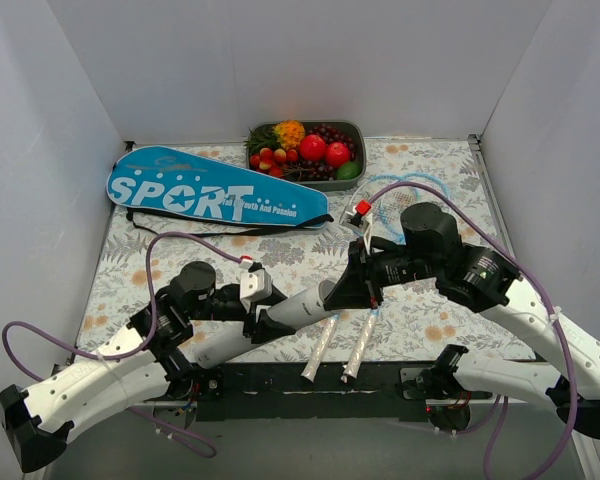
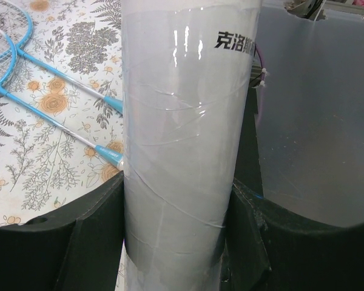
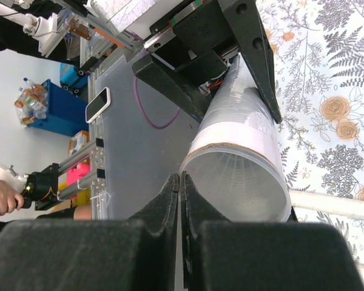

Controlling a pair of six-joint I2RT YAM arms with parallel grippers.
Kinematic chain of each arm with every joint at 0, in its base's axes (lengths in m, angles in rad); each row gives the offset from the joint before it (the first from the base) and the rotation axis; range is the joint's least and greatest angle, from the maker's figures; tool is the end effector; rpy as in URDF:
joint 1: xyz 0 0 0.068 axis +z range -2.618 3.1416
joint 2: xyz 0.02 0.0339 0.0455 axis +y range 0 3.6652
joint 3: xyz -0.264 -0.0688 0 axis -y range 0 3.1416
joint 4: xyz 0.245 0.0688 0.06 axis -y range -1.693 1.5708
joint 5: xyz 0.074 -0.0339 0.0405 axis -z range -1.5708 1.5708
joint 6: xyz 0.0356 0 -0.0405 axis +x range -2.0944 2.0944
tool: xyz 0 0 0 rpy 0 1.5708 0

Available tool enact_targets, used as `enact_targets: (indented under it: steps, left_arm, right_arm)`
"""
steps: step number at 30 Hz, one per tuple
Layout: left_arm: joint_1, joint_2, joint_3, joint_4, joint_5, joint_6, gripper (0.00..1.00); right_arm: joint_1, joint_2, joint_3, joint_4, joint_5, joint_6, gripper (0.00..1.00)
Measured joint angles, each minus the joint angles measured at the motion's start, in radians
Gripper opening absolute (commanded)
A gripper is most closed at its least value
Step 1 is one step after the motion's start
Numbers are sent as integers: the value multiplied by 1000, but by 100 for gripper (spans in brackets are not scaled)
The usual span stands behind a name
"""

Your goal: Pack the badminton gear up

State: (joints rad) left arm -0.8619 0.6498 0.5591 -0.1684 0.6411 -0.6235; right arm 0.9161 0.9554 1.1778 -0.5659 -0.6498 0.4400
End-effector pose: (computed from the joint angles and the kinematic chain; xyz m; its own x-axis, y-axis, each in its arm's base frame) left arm 0.0869 -0.1341 0.2845 -0.7104 0.1095 -0.6953 0.7020 0.1809 -0.6888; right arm 0.0984 0.1636 0.4072 -0.6023 -0.2277 -0.7651 -0.7979 0.1436 0.5854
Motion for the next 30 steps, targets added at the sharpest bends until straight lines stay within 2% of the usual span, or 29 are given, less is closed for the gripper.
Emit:
enact_targets:
  steps: [7,14,30]
  left_arm:
    - [-5,-7,0,-23,6,20,9]
    - [-7,-15,0,-62,15,38,9]
    - [-8,-46,0,-71,18,29,9]
  right_arm:
    - [32,-13,-31,17,19,14,10]
    - [59,-43,-94,68,26,50,25]
    - [82,-57,-114,139,22,95,36]
